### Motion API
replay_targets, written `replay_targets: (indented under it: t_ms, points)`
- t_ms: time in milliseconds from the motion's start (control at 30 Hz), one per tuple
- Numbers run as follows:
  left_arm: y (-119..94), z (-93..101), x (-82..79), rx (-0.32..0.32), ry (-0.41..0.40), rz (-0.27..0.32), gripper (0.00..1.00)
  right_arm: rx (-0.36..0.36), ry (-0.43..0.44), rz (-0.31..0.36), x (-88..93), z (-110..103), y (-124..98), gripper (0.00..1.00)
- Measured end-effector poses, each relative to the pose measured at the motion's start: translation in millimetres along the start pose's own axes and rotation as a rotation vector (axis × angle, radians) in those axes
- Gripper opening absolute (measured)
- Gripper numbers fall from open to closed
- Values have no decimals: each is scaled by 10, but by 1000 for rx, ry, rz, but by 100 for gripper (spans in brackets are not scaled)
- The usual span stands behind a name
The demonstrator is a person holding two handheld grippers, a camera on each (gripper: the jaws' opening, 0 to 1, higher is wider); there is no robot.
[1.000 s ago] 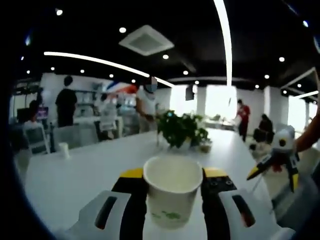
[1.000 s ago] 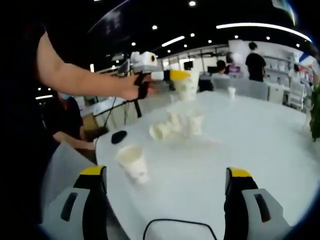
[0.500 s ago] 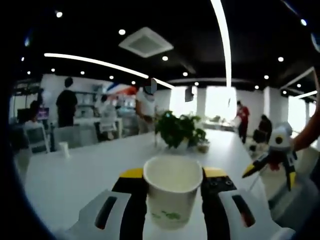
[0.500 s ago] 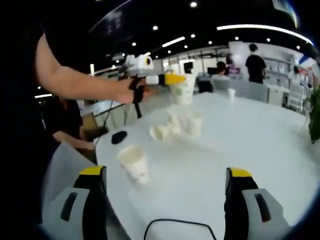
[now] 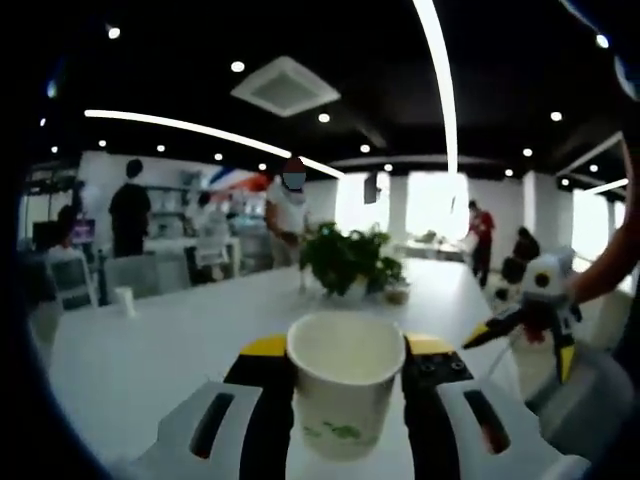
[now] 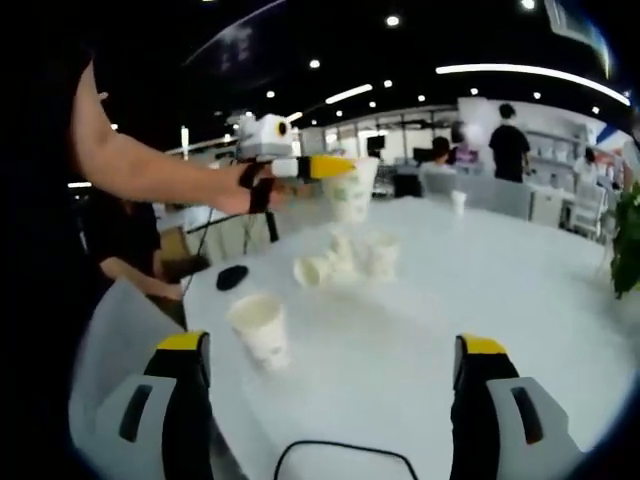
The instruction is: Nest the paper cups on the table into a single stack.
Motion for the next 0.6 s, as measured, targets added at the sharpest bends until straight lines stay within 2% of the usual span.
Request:
replay_targets:
  t_ms: [233,600]
  points:
    - [-78,127,113,3,-14,-9,41,15,-38,17,54,57,8,100]
    - [-175,269,196,-2,-29,1,41,21,-19,6,65,61,12,100]
Point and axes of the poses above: the point that each gripper's makers call its tool centre point, and the gripper's own axes: y roughly forward along the fingers, z roughly to its right, x roughly out of its underside, the point moved 1 cm from there along -y, roughly backward along the fingers, and after that the axes turned 11 degrees about -z, right-handed, at the moved point
